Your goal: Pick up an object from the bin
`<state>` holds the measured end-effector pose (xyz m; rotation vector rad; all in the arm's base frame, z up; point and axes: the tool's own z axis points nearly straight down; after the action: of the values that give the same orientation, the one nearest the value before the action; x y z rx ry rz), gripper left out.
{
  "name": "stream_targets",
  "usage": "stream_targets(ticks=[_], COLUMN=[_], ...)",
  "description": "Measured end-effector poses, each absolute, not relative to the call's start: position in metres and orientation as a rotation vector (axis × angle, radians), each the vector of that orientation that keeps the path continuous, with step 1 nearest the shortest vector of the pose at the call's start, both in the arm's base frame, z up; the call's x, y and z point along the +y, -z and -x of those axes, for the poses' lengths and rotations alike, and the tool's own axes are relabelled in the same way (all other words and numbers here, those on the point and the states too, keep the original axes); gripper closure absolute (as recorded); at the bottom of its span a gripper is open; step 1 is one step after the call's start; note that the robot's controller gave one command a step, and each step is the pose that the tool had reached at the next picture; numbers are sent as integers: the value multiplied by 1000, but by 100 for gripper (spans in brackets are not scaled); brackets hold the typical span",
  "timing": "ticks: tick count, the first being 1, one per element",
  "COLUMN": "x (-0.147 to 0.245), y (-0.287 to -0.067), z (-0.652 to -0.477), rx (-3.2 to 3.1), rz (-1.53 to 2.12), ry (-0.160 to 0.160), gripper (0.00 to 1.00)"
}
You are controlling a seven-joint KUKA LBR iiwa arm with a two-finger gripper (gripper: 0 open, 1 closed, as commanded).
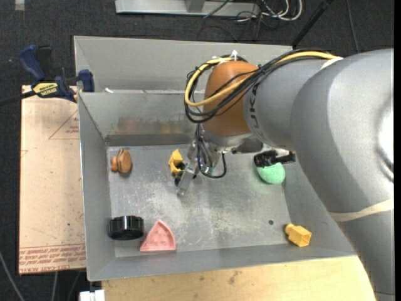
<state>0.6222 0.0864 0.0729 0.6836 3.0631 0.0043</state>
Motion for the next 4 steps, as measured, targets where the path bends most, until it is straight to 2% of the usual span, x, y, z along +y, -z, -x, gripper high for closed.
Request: stream_targets(ticks=[1, 3, 4], x=[93, 93, 92], y=[-71, -74, -86], z=[-612, -611, -610], rx=[3034, 3037, 3040], rz=[-803, -804, -804], ry=[-5, -3, -1], gripper=[100, 100, 100])
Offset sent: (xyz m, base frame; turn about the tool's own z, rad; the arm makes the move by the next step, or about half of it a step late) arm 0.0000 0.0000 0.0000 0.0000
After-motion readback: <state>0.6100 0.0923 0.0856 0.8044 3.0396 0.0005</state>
